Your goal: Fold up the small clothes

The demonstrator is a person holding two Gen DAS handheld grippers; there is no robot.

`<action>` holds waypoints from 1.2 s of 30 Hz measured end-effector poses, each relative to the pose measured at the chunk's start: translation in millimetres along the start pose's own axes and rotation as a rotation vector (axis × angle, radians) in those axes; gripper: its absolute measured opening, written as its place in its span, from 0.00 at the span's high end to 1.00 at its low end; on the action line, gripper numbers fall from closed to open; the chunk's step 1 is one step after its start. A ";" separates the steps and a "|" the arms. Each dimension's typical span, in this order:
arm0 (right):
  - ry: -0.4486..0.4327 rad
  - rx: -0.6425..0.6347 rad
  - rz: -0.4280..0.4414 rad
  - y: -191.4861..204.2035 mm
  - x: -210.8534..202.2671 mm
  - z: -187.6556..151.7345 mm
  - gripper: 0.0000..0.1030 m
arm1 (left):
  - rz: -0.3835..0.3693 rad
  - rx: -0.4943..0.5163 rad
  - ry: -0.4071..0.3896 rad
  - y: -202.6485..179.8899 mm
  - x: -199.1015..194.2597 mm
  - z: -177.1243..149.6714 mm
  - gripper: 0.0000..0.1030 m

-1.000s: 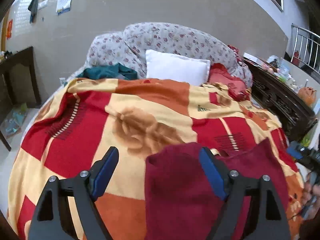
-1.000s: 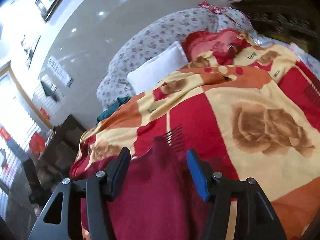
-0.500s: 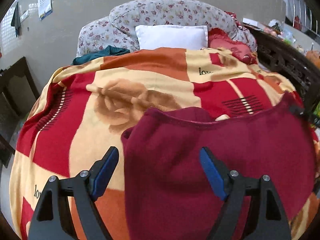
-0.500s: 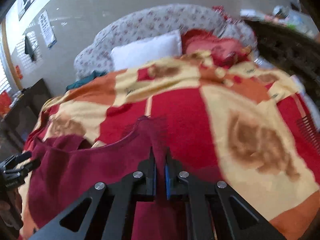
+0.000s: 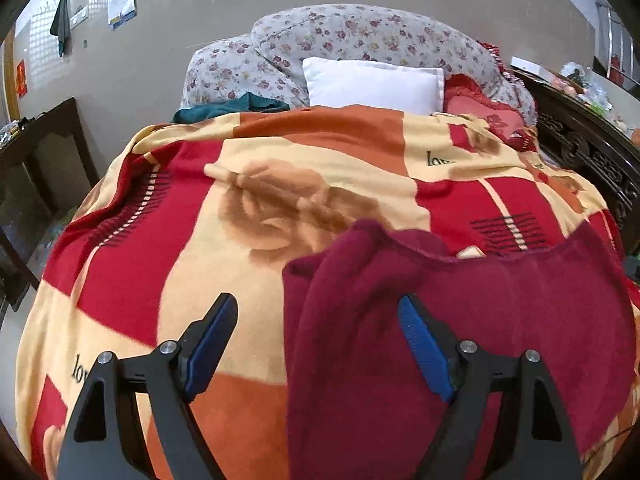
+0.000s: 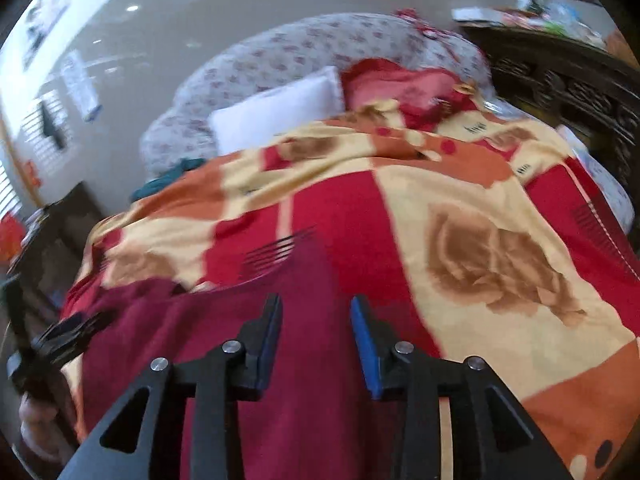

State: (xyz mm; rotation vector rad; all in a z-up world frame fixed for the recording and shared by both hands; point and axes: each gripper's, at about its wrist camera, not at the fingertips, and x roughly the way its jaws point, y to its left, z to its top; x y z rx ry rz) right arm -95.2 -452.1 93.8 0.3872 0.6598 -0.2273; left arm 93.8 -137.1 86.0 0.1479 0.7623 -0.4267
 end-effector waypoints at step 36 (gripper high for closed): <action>0.142 -0.300 0.256 223.9 77.4 -39.3 0.56 | -0.063 -0.125 0.019 24.9 -39.7 -86.8 0.15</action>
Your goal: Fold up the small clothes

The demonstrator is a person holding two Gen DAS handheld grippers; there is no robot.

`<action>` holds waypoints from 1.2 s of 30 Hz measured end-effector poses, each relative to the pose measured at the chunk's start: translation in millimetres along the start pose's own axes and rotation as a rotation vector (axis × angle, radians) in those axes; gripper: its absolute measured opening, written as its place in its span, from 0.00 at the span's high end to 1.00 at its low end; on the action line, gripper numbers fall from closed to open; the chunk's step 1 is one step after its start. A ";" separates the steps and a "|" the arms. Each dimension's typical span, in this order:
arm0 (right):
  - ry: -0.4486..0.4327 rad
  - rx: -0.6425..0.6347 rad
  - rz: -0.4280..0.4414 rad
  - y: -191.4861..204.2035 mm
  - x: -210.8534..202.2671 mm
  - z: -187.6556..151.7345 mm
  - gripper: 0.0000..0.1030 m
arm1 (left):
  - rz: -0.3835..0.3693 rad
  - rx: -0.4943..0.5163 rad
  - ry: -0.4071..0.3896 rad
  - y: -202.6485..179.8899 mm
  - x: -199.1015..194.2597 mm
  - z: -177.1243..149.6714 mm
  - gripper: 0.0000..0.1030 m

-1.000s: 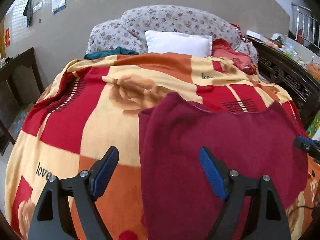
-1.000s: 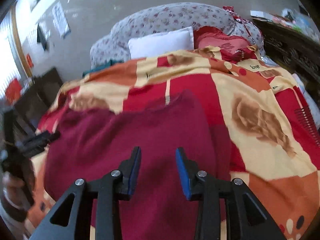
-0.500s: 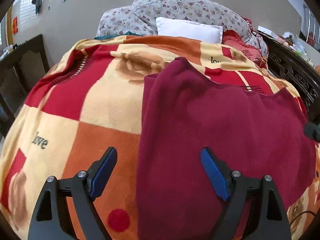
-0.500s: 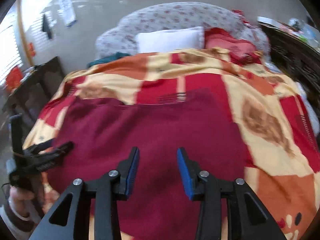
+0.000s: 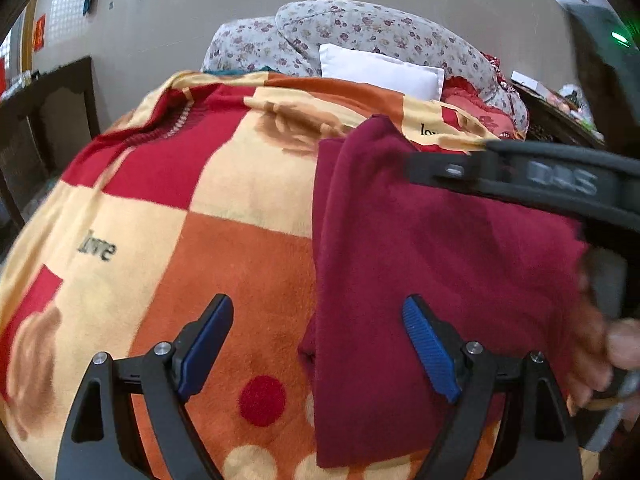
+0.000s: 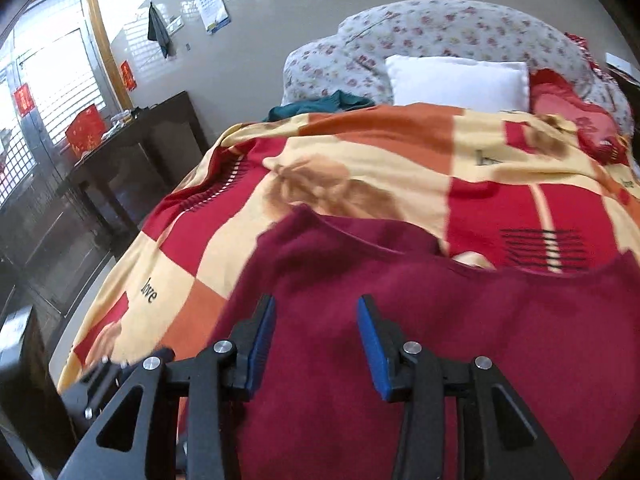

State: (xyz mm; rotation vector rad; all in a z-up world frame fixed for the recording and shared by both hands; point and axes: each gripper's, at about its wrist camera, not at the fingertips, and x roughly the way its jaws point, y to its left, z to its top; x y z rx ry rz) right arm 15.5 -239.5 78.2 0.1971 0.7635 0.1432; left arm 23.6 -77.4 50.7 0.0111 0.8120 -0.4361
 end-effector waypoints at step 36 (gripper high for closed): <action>0.153 -0.115 -0.290 -41.0 -34.4 -91.6 0.43 | -0.114 -0.028 0.013 19.5 19.9 -11.0 0.10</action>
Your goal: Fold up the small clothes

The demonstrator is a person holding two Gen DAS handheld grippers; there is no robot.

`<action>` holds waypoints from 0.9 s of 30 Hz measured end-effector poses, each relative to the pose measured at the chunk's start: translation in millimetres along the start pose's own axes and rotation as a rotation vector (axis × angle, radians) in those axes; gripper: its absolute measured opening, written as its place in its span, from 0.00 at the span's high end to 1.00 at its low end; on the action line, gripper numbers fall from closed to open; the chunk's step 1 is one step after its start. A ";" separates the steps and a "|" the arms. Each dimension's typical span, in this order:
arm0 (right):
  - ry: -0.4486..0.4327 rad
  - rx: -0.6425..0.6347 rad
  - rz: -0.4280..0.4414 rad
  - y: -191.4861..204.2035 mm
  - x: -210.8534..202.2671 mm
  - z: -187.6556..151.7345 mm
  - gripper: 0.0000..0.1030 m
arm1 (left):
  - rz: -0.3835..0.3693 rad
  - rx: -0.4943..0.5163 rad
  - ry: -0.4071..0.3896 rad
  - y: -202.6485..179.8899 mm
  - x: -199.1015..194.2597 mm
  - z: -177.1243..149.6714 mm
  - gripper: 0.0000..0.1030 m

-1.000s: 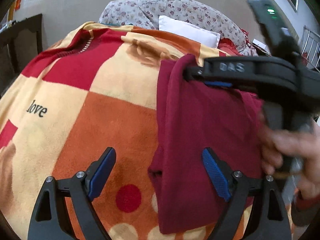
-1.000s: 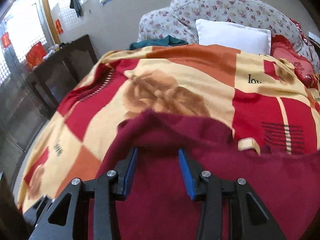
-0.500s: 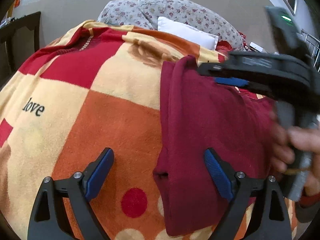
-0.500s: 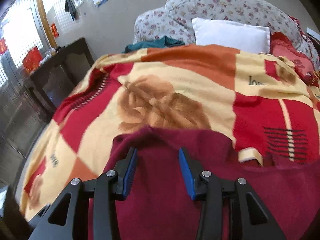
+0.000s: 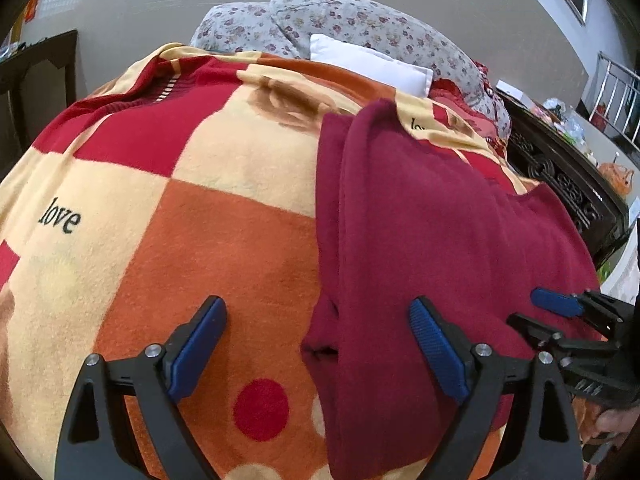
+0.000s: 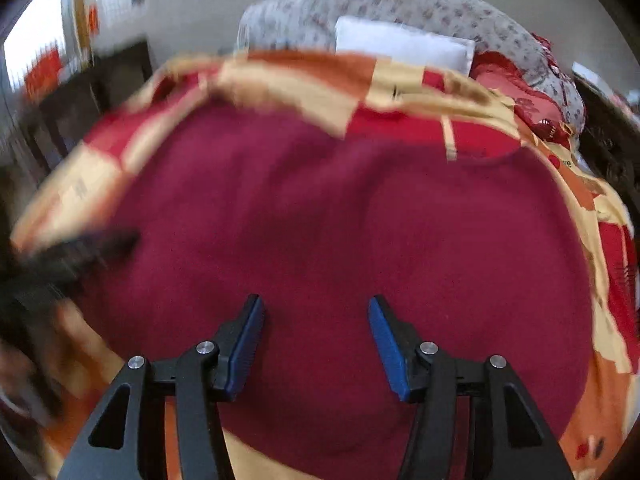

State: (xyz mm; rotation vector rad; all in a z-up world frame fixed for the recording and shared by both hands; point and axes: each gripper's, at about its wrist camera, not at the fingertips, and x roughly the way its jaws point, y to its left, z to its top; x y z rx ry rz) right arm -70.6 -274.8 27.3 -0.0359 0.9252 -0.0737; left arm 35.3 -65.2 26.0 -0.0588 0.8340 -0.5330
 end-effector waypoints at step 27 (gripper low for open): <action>0.020 0.123 0.189 47.1 45.7 113.6 0.40 | -0.104 -0.144 0.031 29.3 -1.7 4.2 0.10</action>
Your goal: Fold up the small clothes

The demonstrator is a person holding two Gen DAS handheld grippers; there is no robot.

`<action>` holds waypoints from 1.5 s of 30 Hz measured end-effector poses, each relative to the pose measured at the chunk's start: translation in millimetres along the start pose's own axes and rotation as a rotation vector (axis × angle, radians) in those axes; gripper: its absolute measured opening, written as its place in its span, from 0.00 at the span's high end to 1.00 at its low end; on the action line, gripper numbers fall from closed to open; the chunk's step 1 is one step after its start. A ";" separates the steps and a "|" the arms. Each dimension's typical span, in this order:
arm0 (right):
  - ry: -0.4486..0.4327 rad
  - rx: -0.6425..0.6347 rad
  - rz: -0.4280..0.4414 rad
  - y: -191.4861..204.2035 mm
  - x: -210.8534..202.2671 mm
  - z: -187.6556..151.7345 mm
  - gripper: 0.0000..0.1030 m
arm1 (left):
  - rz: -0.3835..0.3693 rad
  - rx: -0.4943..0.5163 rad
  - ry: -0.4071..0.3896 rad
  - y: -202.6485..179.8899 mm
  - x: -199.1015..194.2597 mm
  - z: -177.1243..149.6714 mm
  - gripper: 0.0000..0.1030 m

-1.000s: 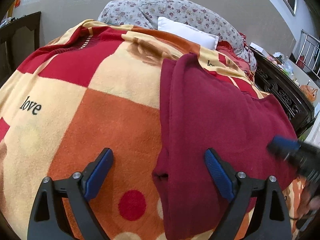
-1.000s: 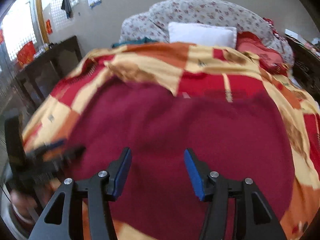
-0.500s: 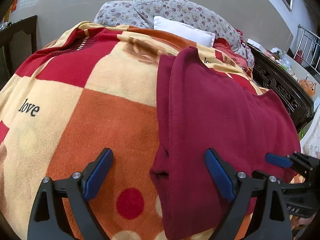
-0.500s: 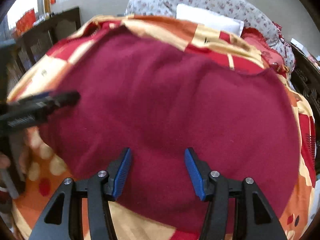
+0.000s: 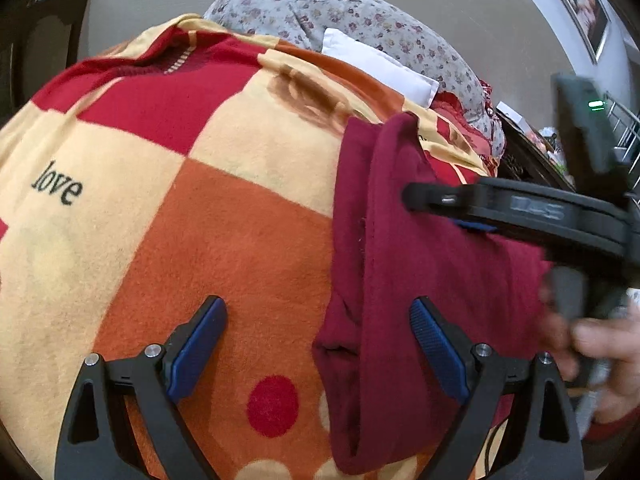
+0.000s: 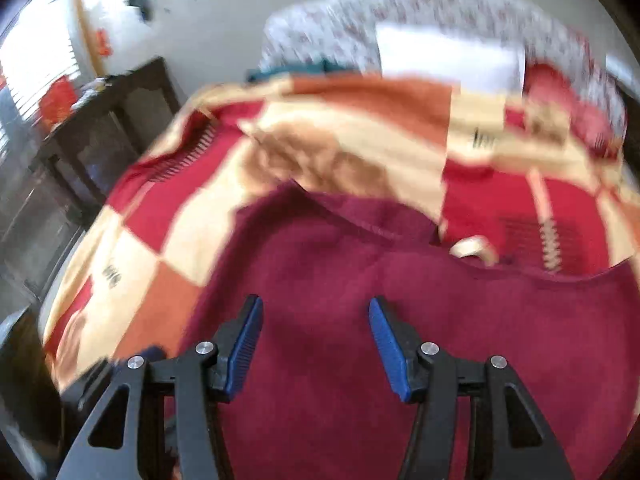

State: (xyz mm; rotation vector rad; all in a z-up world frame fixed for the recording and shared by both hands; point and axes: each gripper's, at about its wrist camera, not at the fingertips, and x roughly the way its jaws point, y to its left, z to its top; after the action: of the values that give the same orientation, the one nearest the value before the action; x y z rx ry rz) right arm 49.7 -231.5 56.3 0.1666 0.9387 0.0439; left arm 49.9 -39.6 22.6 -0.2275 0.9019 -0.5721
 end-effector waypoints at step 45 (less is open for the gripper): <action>-0.008 0.069 0.180 5.0 -17.8 0.9 0.51 | -0.200 0.136 -0.029 -42.9 -16.3 -13.1 0.72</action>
State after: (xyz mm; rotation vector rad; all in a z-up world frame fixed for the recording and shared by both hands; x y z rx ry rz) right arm 40.1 -228.7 71.7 0.3152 0.9154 0.1768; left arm 15.7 -65.4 43.5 -0.2038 0.8134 -0.8107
